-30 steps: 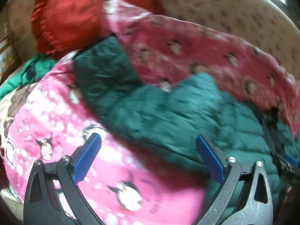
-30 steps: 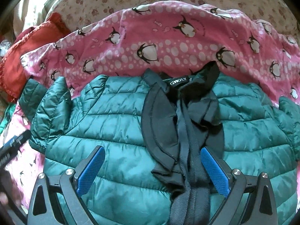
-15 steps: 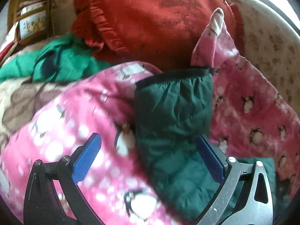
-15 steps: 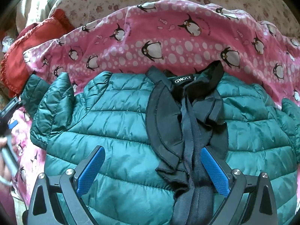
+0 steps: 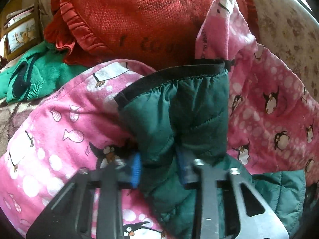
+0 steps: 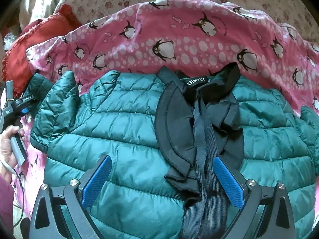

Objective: Fold large clothes
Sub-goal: 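Lift the sleeve with the left gripper and lay it across the jacket body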

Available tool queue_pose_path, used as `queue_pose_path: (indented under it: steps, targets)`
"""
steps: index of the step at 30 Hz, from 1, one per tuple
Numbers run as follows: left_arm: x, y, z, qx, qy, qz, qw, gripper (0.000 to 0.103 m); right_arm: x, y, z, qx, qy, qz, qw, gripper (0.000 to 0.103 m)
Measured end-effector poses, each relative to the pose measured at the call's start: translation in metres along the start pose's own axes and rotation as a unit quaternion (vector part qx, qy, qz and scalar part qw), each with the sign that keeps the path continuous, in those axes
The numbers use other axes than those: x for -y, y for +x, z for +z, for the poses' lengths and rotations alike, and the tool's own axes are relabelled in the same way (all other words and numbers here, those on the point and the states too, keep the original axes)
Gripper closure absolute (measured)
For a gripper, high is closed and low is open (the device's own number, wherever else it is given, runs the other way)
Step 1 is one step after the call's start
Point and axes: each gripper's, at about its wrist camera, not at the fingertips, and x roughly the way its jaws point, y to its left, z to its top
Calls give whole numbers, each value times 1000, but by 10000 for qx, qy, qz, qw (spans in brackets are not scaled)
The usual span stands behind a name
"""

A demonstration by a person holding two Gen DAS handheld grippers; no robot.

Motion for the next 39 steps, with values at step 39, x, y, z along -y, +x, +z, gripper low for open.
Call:
queue_pose_path:
  steps: [39]
  targets:
    - [277,-227,-176,-854,2170,-3193,9185,94,137,-97,-38,386,621,-974,9926,2]
